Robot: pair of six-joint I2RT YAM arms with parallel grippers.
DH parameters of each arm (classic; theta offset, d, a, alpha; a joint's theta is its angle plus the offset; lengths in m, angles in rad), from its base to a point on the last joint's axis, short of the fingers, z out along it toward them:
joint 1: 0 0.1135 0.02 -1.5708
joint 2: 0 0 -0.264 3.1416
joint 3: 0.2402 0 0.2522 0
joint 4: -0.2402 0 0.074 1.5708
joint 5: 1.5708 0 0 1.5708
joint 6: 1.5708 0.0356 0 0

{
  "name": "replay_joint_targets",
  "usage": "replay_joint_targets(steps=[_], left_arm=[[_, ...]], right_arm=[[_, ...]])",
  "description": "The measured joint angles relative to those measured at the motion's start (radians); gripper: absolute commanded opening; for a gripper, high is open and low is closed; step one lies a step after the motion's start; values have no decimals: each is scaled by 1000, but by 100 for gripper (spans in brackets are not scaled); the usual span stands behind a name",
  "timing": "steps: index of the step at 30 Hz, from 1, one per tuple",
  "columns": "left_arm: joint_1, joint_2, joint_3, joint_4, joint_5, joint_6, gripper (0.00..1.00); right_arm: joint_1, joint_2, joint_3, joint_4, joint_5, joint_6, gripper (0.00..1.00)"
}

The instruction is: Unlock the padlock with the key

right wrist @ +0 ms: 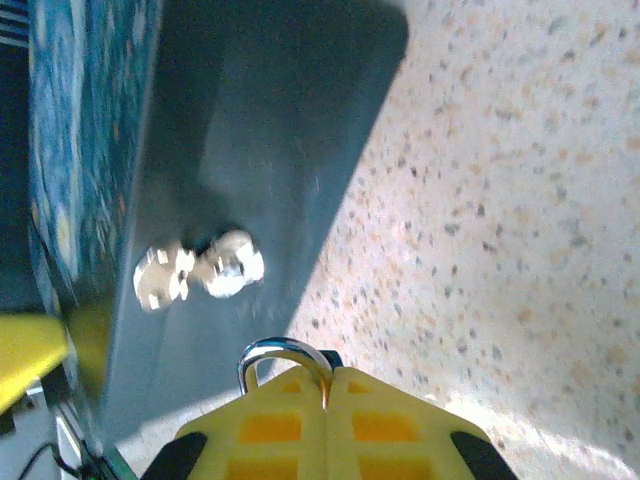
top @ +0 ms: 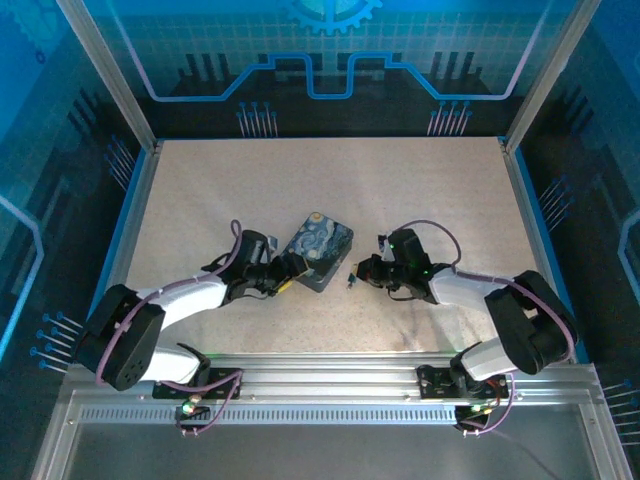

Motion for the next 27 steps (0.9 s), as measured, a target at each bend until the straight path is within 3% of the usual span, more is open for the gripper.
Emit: replay_joint_targets(steps=[10,27], left_arm=[[113,85,95,-49,34,93,70],[216,142,200,-166,47,195,76]], right_arm=[[-2,-100,0,-163,-93,-179,4],[-3,-13,-16,-196,-209,-239,4]])
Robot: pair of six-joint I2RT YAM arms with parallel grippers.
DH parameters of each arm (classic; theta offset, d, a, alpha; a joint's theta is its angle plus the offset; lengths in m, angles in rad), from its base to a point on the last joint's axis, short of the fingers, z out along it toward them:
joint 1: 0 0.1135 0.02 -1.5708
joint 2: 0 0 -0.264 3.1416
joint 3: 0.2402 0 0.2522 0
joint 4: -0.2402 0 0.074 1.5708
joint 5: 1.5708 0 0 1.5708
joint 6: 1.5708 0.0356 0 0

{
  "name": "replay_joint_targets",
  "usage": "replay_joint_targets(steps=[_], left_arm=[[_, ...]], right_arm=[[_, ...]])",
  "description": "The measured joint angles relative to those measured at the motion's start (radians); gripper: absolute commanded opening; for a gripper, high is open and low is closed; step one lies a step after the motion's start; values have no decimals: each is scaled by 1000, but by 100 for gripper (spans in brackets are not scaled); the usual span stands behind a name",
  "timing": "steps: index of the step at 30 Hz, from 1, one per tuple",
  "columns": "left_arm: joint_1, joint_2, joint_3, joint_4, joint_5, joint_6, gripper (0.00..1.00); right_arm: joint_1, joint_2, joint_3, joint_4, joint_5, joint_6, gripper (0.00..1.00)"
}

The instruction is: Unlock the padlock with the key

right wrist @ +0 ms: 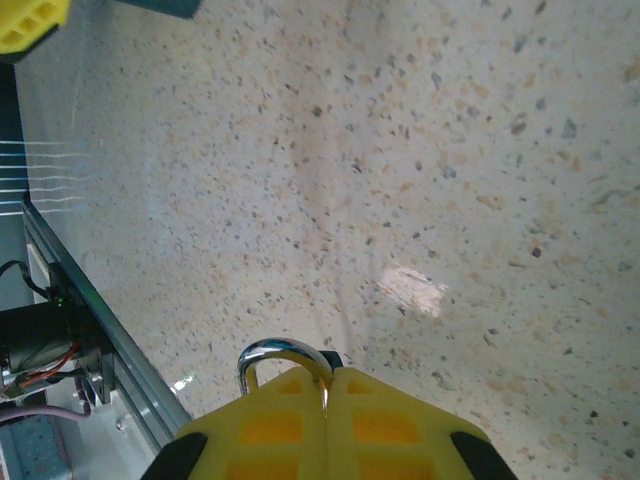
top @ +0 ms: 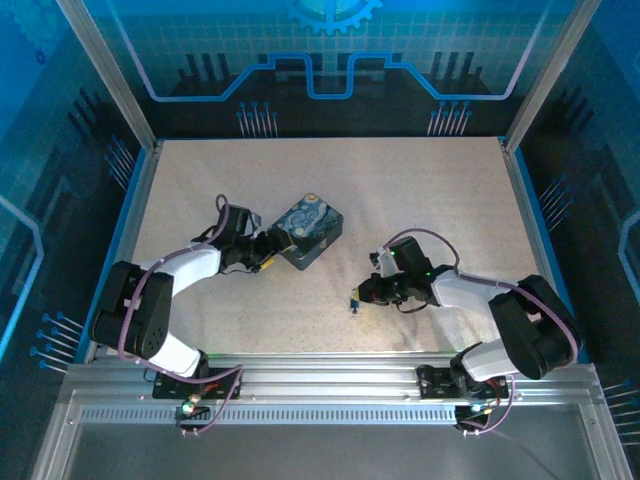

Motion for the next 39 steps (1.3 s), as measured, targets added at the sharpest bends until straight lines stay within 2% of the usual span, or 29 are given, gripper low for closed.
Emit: replay_joint_targets(steps=[6,14,20,24,31,36,39], left_arm=[[7,-94,-1,-97,-38,18,77],[9,-325,-38,-158,-92,18,79],[12,-450,-48,-240,-137,34,81],[13,-502,-48,-286,-152,40,82],[14,-592,-47,-351,-175,50,87],[15,-630,-42,-406,-199,70,90],[16,-654,-35,-432,-211,79,93]], right_arm=[[0,48,0,19,-6,0,5],[0,58,0,28,-6,0,9],[0,58,0,26,2,0,14],[0,51,-1,12,21,-1,21],[-10,-57,-16,-56,72,-15,33],[-41,-188,-18,-128,114,-26,38],[-62,-269,-17,-183,142,-43,45]])
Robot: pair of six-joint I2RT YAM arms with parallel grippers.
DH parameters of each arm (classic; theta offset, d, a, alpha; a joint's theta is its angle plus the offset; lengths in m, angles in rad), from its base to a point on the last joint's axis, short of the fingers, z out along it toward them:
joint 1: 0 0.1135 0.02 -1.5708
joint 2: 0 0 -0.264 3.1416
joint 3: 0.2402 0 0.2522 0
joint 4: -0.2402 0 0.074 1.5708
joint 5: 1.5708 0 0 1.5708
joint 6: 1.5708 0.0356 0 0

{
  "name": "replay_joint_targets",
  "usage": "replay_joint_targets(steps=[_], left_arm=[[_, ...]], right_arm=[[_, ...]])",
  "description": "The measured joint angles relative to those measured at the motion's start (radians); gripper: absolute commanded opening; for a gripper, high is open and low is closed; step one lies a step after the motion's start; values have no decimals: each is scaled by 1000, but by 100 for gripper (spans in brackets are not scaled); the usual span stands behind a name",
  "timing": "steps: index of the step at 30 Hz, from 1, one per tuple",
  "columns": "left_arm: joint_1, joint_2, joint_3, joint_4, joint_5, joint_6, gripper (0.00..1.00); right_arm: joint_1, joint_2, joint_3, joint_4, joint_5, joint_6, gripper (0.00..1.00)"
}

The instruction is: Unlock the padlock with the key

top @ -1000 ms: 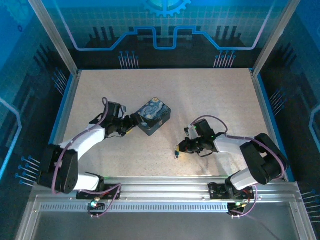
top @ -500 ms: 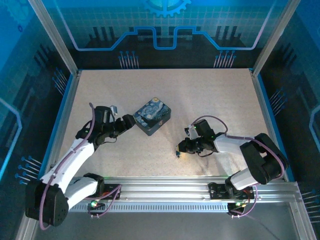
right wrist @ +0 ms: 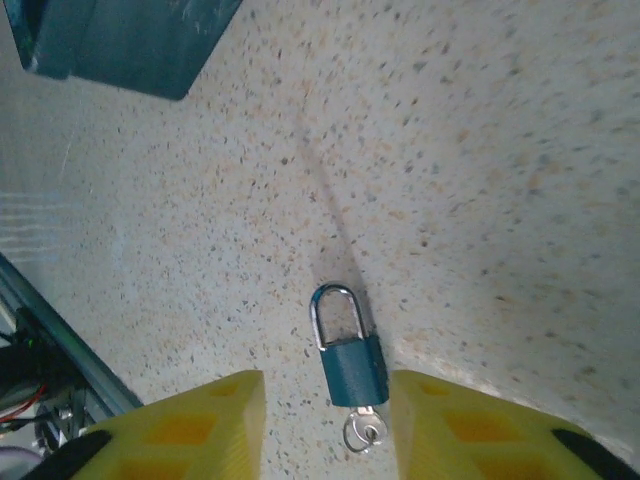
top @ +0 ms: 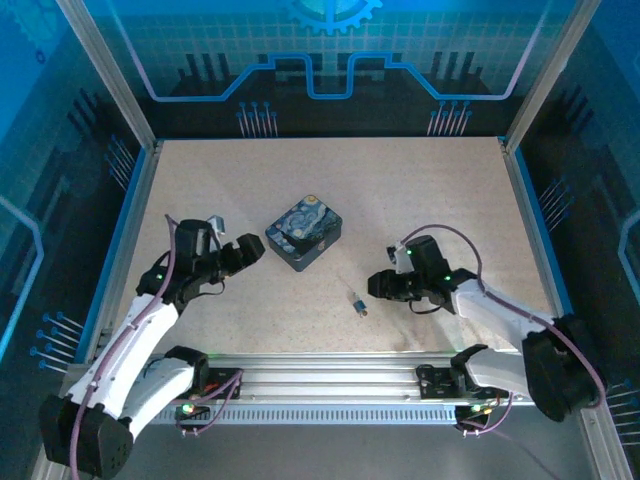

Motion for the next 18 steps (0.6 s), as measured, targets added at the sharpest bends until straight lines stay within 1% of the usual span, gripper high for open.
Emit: replay_joint_targets(steps=[2,5,10,14,15,18], left_arm=[[0,-19,2,-11,-11,8,95],[0,-56,3,-30,-36,14,99],[1,-129,2,-59,-106,16,99],[2,-174,2,-85,-187,35,99],[3,-182,2,-91,-211,43,99],[4,-196,0,-100,-285,86,99]], right_arm=[[-10,-47,3,-42,23,-14,51],[-30,-111,16,-113,61,-39,64],[-96,-192,52,-198,106,-86,82],[-154,-225,79,-233,129,-132,97],[-173,-233,84,-237,135,-141,100],[-229,-244,96,-241,154,-173,100]])
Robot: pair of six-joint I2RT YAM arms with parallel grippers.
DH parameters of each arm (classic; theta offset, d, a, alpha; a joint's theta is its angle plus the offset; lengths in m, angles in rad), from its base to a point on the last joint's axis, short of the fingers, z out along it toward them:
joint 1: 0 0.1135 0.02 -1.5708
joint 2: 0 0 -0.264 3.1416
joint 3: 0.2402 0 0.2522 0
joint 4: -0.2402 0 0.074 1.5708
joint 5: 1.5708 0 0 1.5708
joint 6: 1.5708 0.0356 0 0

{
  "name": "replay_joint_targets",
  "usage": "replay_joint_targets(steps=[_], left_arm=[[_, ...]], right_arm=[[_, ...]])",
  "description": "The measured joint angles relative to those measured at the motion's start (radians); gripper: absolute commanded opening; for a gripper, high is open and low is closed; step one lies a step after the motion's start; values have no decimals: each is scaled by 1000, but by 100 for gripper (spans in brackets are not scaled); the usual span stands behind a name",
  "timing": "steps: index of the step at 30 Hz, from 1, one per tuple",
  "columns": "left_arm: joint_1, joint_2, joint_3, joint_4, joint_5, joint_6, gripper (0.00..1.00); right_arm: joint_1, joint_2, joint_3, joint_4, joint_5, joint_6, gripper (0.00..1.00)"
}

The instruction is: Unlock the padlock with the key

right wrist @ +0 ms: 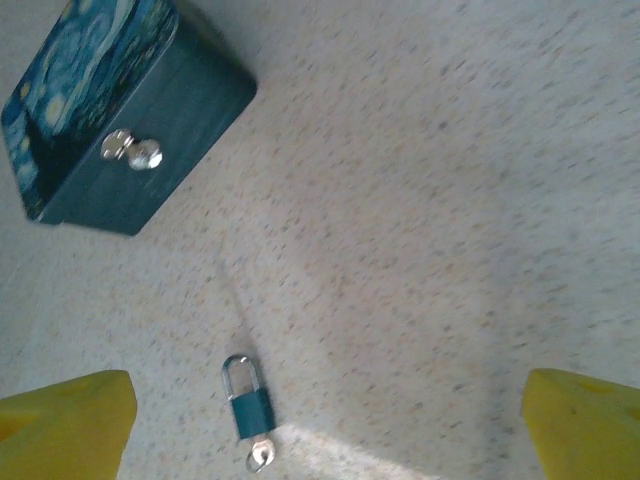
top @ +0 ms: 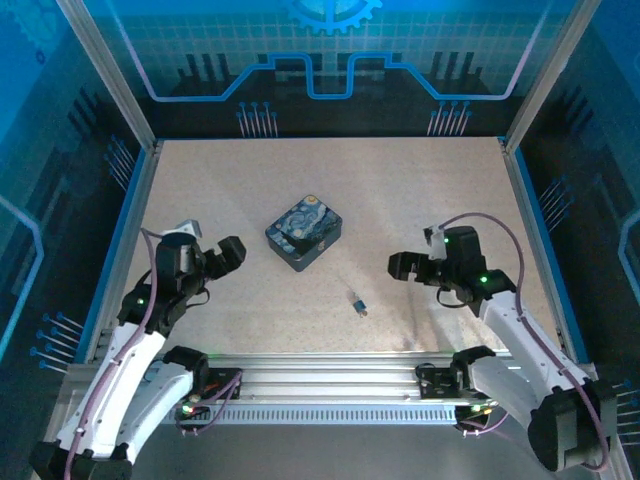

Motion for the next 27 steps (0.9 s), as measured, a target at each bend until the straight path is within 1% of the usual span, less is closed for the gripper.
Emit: replay_joint_targets(steps=[3,7,11,18,21,27], left_arm=[[1,-7,-19,6,-77,51,99],[3,-14,-82,61,-156,133,99],[6,-12,-143,140,-212,211,99],[21,57,-238,299,-274,323,99],[30,83,-266,356,-283,350,99],[61,140,-304,478,-288,373,99]], right_arm=[[-59,-3,4,3,21,-28,100],[-127,6,4,24,57,-71,100],[-163,42,1,90,112,-131,100],[-179,109,-92,349,232,-234,100],[-185,156,-109,433,258,-252,100],[-185,251,-146,626,264,-270,100]])
